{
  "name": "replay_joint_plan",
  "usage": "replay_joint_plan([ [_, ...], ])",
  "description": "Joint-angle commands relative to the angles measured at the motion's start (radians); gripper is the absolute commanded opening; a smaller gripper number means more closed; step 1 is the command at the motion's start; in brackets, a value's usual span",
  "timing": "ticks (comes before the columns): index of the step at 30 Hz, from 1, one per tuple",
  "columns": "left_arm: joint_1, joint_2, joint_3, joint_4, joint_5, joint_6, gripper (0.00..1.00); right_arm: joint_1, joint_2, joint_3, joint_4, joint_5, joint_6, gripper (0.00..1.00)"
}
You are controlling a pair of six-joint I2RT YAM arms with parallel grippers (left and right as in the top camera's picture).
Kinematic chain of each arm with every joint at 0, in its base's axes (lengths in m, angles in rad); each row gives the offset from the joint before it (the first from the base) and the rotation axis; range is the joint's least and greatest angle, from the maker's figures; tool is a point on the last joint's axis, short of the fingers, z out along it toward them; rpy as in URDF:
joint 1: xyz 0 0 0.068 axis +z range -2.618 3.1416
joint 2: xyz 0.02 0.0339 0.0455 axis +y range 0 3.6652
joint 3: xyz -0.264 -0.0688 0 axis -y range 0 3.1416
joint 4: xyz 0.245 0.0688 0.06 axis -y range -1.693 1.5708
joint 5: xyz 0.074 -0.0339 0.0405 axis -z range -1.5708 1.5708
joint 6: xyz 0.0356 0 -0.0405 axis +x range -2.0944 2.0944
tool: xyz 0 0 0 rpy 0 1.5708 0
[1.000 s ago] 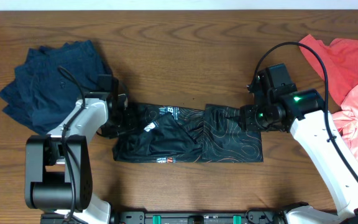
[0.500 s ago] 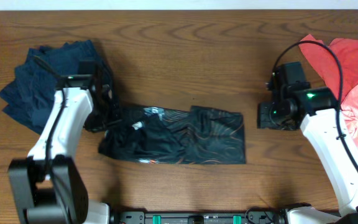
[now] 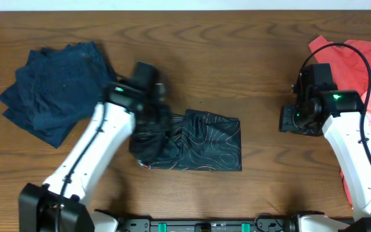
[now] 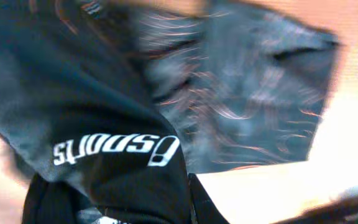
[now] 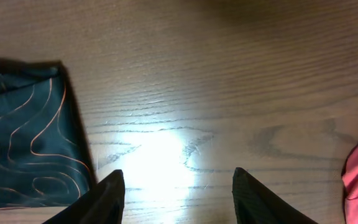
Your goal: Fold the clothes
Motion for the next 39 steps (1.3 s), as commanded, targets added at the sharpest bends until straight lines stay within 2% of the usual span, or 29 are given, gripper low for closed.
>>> replay_joint_plan([
  [1, -0.108, 0.006, 0.009, 0.056, 0.027, -0.111, 0.06, -0.010, 0.001, 0.006, -0.006, 0.007, -0.022, 0.53],
  [8, -0.265, 0.103, 0.008, 0.207, 0.032, -0.209, 0.06, -0.010, 0.001, 0.006, -0.028, 0.007, -0.026, 0.53],
  [15, -0.327, 0.156, 0.009, 0.409, 0.199, -0.201, 0.07, -0.010, 0.001, 0.006, -0.032, -0.005, -0.026, 0.55],
  [16, -0.327, 0.155, 0.009, 0.437, 0.235, -0.181, 0.13, -0.010, 0.001, 0.006, -0.031, -0.009, -0.026, 0.57],
  [18, -0.320, 0.152, 0.009, 0.462, 0.286, -0.168, 0.47, -0.010, 0.001, 0.006, -0.031, -0.009, -0.026, 0.58],
  [19, -0.314, 0.148, 0.009, 0.462, 0.306, -0.165, 0.55, -0.010, 0.001, 0.006, -0.031, -0.014, -0.027, 0.59],
  [20, -0.305, 0.144, 0.009, 0.461, 0.332, -0.145, 0.56, -0.010, 0.001, 0.006, -0.031, -0.028, -0.032, 0.59],
  [23, -0.262, 0.114, 0.009, 0.450, 0.419, -0.042, 0.56, -0.004, 0.001, 0.006, -0.019, -0.116, -0.084, 0.60],
  [28, -0.094, -0.003, 0.009, 0.360, 0.409, 0.024, 0.57, 0.046, 0.006, 0.006, 0.016, -0.396, -0.236, 0.60],
  [33, 0.121, -0.094, 0.009, 0.217, 0.243, 0.022, 0.57, 0.174, 0.050, 0.003, 0.054, -0.412, -0.234, 0.61],
  [37, 0.246, -0.099, 0.006, 0.141, 0.205, 0.023, 0.58, 0.307, 0.137, 0.003, 0.135, -0.404, -0.200, 0.60],
  [39, 0.286, -0.098, -0.003, 0.120, 0.205, 0.023, 0.58, 0.360, 0.192, 0.003, 0.190, -0.357, -0.123, 0.59],
])
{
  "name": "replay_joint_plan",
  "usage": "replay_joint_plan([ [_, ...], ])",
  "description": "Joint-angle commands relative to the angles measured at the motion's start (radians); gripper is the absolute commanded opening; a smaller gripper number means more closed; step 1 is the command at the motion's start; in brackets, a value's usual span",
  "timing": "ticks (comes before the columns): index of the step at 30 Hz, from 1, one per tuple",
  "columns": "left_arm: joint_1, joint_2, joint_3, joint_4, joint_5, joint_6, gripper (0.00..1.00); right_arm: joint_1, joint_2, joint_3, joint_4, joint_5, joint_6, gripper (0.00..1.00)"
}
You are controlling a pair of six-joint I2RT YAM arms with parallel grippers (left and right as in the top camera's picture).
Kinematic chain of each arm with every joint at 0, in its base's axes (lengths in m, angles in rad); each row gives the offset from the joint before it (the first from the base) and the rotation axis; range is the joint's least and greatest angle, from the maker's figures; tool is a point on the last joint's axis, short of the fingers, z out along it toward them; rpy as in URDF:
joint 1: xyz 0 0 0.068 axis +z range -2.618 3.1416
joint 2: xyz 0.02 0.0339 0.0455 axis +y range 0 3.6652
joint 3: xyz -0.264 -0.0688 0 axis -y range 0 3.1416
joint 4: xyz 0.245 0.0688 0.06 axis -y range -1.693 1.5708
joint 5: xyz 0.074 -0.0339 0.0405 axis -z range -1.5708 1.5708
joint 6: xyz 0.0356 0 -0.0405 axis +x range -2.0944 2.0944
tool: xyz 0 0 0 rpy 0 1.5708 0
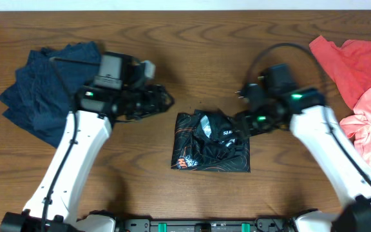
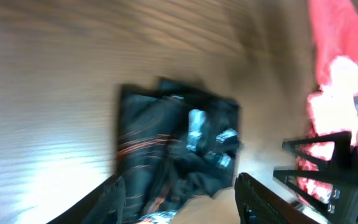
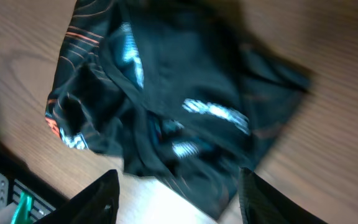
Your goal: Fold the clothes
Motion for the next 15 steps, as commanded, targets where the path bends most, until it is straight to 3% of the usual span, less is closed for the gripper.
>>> replay_joint_plan([
  [1, 0.055, 0.005, -0.008, -0.026, -0.039, 0.019, 0.59, 0.087, 0.091, 0.003, 0.064, 0.038, 0.102, 0.59],
  [5, 0.074, 0.005, -0.011, -0.040, -0.039, 0.019, 0.59, 0.154, 0.203, 0.003, 0.178, 0.087, 0.179, 0.58],
  [8, 0.074, 0.005, -0.011, -0.041, -0.039, 0.019, 0.59, 0.172, 0.262, 0.003, 0.217, 0.146, 0.244, 0.51],
  [10, 0.074, 0.005, -0.011, -0.040, -0.039, 0.019, 0.59, 0.172, 0.286, 0.003, 0.214, 0.215, 0.301, 0.39],
  [13, 0.074, 0.005, -0.011, -0.041, -0.039, 0.019, 0.59, 0.152, 0.284, 0.004, 0.167, 0.348, 0.393, 0.08],
  [15, 0.074, 0.005, -0.011, -0.043, -0.039, 0.019, 0.59, 0.123, 0.259, 0.006, 0.124, 0.416, 0.449, 0.01],
])
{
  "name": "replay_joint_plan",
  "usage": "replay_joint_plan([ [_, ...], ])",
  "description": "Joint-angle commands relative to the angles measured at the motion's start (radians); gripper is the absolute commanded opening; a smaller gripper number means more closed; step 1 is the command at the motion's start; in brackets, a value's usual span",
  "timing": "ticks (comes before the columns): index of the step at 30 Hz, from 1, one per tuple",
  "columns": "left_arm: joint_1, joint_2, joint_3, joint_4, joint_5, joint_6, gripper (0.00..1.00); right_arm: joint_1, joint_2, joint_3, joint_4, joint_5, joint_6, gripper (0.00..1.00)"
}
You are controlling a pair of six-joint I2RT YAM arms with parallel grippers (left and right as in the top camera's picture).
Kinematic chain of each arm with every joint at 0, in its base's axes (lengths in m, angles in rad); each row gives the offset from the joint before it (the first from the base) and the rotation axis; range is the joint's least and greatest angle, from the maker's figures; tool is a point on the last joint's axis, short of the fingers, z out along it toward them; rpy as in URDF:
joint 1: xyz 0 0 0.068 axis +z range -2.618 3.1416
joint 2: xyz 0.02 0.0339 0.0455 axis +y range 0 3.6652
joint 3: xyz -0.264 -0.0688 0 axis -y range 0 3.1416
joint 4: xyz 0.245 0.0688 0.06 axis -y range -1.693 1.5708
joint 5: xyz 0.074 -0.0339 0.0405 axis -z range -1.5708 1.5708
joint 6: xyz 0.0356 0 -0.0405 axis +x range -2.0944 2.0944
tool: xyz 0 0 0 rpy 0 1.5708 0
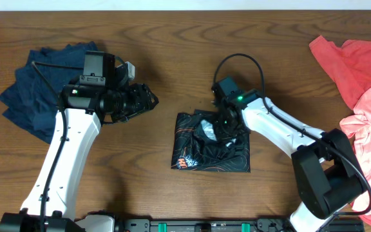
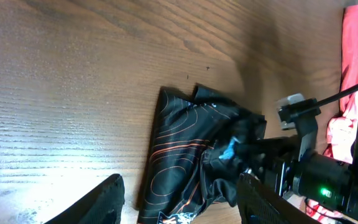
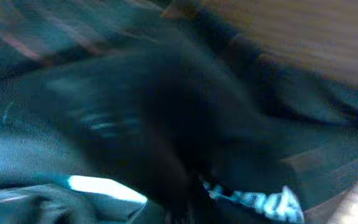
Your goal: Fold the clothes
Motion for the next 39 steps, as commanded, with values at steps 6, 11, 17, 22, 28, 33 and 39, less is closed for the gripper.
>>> replay_joint_plan([
  [6, 0.002, 0.001, -0.010, -0.006, -0.013, 0.017, 0.59, -0.139, -0.133, 0.005, -0.057, 0.243, 0.089, 0.11],
  [11, 0.002, 0.001, -0.010, -0.006, -0.013, 0.017, 0.59, -0.227, -0.148, 0.005, -0.109, 0.291, 0.063, 0.18],
  [17, 0.002, 0.001, -0.010, -0.007, -0.013, 0.032, 0.59, -0.242, -0.163, 0.006, -0.128, -0.011, -0.080, 0.32],
  [22, 0.002, 0.001, -0.010, -0.007, -0.013, 0.039, 0.59, -0.158, -0.192, 0.006, -0.127, -0.323, -0.280, 0.43],
  [28, 0.002, 0.001, -0.010, -0.007, -0.013, 0.039, 0.60, -0.026, -0.162, -0.001, -0.121, -0.241, -0.253, 0.49],
  [33, 0.002, 0.001, -0.010, -0.013, -0.013, 0.039, 0.59, 0.037, -0.101, -0.003, -0.119, -0.174, -0.203, 0.48],
  [39, 0.002, 0.001, -0.010, -0.017, -0.013, 0.039, 0.59, 0.052, -0.021, -0.003, -0.140, -0.136, -0.194, 0.19],
])
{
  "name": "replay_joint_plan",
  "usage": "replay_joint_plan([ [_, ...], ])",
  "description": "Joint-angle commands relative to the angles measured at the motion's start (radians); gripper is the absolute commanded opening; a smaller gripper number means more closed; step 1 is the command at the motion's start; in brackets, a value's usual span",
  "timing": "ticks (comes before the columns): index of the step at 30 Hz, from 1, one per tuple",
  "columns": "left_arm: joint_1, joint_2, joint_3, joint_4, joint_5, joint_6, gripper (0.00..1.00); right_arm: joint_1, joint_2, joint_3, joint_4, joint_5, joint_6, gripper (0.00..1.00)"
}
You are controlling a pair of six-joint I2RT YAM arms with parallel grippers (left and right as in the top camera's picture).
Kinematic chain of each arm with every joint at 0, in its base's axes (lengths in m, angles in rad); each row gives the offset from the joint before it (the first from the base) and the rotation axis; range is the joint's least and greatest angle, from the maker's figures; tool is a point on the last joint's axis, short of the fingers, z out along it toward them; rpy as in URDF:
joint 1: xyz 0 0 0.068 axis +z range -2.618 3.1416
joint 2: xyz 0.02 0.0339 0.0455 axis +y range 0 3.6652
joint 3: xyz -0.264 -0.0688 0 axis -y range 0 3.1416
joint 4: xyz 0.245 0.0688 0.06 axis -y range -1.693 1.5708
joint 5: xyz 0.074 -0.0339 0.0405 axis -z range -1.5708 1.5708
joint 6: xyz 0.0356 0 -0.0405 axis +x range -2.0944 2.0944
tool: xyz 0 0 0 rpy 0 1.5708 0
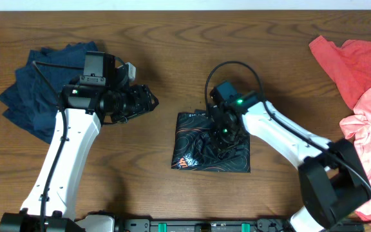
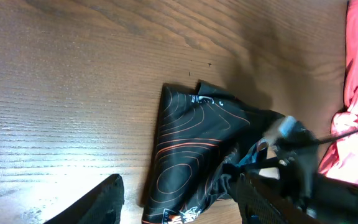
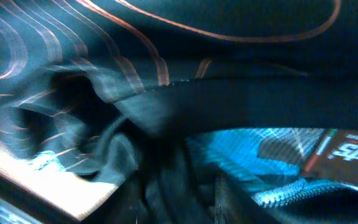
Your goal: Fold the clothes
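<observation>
A black garment with orange contour lines lies folded into a rough square at the table's middle; it also shows in the left wrist view. My right gripper is pressed down into its upper right part. In the right wrist view the gripper is buried in bunched black cloth, with the fingers close together on a fold. My left gripper hovers open to the left of the garment, nothing between its fingers.
A pile of dark blue clothes lies at the far left, behind my left arm. Red and pink clothes are heaped at the right edge. Bare wood lies beyond the garment.
My right gripper has shifted a little toward the front, deeper into the garment's middle. The pale inner patch that showed on top is now covered. The left arm has hardly moved.
At first my left gripper held the garment bunched at its left side while the right stood open over bare table. Then the left was open and withdrawn to the left, the garment a square, the right open at its edge. After that the right was down on the cloth.
</observation>
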Motion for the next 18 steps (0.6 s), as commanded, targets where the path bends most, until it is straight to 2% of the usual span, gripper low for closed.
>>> replay_joint_plan([
  [1, 0.002, 0.001, -0.009, -0.007, -0.013, 0.014, 0.60, 0.007, 0.035, -0.002, -0.028, 0.044, 0.016, 0.06],
  [2, 0.002, 0.001, -0.009, -0.008, -0.013, 0.014, 0.60, 0.005, 0.035, -0.002, -0.047, 0.066, 0.030, 0.01],
  [9, 0.002, 0.001, -0.009, -0.010, -0.013, 0.014, 0.59, -0.029, -0.031, -0.002, -0.247, 0.333, 0.250, 0.01],
  [13, 0.002, 0.001, -0.009, -0.010, -0.013, 0.014, 0.60, -0.036, -0.036, -0.005, -0.373, 0.399, 0.277, 0.02],
  [16, 0.002, 0.001, -0.009, -0.010, -0.013, 0.016, 0.60, -0.036, -0.036, -0.029, -0.385, 0.401, 0.278, 0.12],
  [18, 0.002, 0.001, -0.009, -0.010, -0.013, 0.021, 0.66, -0.039, -0.036, -0.049, -0.370, 0.422, 0.319, 0.22],
])
